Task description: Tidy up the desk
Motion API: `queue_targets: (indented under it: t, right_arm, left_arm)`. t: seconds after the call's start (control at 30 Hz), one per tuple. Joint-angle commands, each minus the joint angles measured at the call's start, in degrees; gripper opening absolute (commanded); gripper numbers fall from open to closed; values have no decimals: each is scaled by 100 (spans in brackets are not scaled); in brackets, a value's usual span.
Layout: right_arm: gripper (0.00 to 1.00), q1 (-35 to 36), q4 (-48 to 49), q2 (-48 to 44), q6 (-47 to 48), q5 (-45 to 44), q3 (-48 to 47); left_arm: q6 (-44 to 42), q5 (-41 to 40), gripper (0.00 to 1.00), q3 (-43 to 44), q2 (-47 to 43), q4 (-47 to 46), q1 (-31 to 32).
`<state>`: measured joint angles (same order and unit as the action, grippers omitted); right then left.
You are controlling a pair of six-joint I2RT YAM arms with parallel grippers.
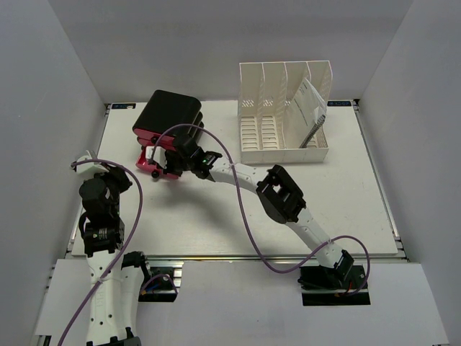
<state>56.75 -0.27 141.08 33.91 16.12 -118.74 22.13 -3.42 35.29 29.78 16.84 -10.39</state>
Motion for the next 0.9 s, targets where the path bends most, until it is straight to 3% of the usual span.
queue_targets:
  t: [0.0, 0.17, 0.27, 0.37, 0.53, 0.87]
  right_arm:
    - [2, -6, -456, -406, -210, 1085, -246]
    - [0, -6, -947, -300, 124, 1779, -229]
    - [0, 2, -827, -221, 248, 1413, -176]
    - [0, 3, -694, -81, 212, 1088, -202]
    - [0, 12, -369, 156, 309, 516, -167]
    - [0, 55, 140, 412, 353, -135, -79]
  left_arm:
    - [28, -62, 23, 171, -34, 83, -33]
    - [37, -71, 23, 171, -34, 83, -33]
    - [28, -54, 26, 171, -42, 74, -33]
    - [19, -45, 46, 180, -34, 65, -33]
    - [19, -36, 68, 171, -25, 65, -33]
    - [19, -45, 71, 171, -42, 74, -33]
